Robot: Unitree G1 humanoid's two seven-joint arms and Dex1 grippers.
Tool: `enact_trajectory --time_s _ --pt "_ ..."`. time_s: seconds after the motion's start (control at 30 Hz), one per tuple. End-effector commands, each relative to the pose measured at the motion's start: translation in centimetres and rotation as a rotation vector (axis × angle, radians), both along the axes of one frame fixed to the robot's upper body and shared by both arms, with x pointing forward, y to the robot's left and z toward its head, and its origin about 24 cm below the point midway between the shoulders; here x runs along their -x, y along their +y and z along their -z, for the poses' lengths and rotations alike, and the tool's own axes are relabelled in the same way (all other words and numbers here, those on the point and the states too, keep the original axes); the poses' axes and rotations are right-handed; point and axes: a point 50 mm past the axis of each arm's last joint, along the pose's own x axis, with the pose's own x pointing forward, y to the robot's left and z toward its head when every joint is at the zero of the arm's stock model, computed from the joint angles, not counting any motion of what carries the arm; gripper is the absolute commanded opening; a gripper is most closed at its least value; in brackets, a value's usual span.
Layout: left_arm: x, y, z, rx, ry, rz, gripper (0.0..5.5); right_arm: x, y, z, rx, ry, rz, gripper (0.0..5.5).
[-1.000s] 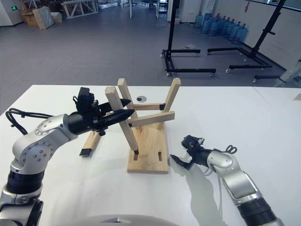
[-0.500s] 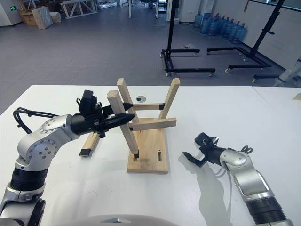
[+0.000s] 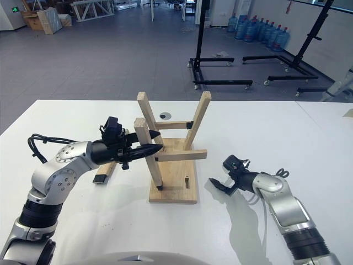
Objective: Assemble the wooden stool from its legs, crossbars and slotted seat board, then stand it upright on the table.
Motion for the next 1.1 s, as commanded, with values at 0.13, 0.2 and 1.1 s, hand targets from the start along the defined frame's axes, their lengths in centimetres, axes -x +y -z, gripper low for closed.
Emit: enact_trajectory --time_s 0.13,0.2,1.1 --pt "-0.4 0.8 -0.2 -0.039 -0.023 -0.005 2.09 0.4 0.4 1.1 0.009 0.041 -0.005 5.4" --pt "-0.4 0.7 0.2 -0.049 -0.019 -0.001 2.09 0.5 0.5 1.2 0.007 0.043 -0.008 5.4" --pt "3.2 -0.3 5.6 -0.231 -0.12 0.056 2.09 1.1 1.2 2.1 -0.014 0.067 0.003 5.4"
